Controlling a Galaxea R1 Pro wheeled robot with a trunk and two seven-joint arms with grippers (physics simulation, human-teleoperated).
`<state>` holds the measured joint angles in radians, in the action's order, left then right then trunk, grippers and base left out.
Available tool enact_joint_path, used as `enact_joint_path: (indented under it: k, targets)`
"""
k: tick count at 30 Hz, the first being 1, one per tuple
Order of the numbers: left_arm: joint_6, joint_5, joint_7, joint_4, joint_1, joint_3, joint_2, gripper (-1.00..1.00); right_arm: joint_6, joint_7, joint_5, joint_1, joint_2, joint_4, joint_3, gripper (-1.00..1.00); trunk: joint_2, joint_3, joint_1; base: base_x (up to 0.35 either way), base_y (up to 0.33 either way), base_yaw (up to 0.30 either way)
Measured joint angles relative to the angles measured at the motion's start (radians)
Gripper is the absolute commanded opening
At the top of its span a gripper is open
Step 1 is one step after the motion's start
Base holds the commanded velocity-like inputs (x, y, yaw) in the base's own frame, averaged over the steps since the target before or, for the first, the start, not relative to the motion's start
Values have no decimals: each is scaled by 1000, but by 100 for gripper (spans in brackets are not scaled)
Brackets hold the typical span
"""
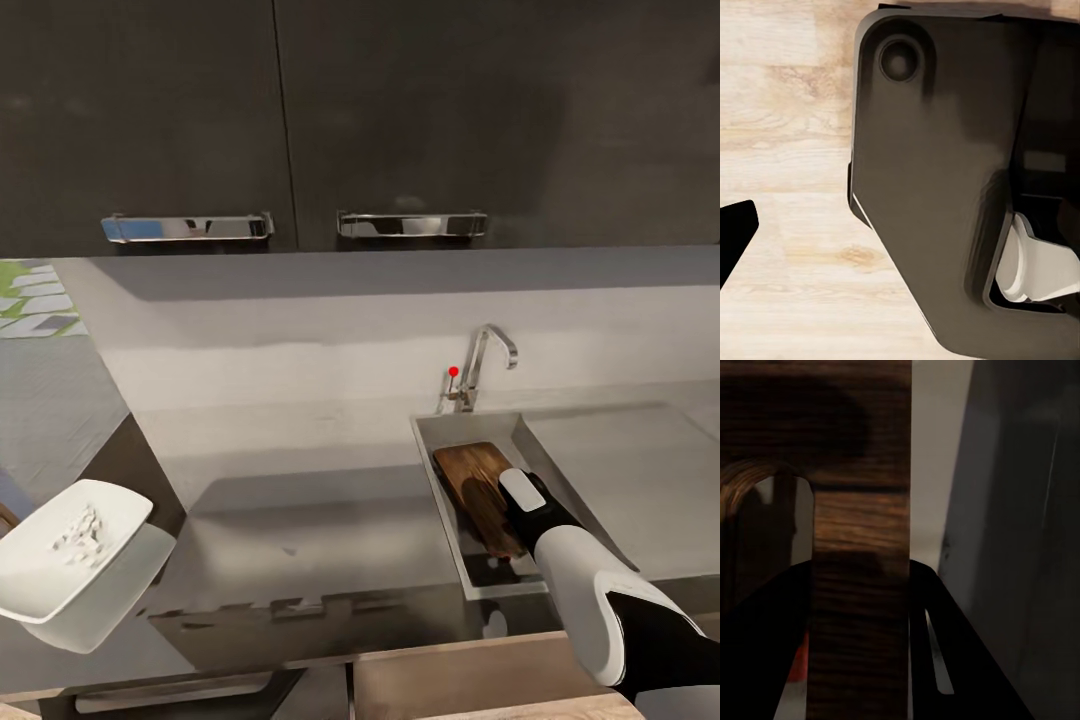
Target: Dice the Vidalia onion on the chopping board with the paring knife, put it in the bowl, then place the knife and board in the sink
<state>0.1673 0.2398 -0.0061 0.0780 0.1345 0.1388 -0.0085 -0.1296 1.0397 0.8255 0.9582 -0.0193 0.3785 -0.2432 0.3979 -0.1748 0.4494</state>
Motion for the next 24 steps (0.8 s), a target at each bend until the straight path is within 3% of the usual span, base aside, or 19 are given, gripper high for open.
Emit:
enact_joint_path:
  k: [11, 24]
  targets:
    - [0, -1, 0, 0, 0, 0, -2, 100, 0, 1, 3, 0, 1, 1, 1, -100, 0, -16, 0, 5, 0, 0]
    - [1, -1, -1, 0, 0, 0, -2, 100, 0, 1, 3, 0, 1, 2, 1, -100, 0, -21, 0, 117, 0, 0]
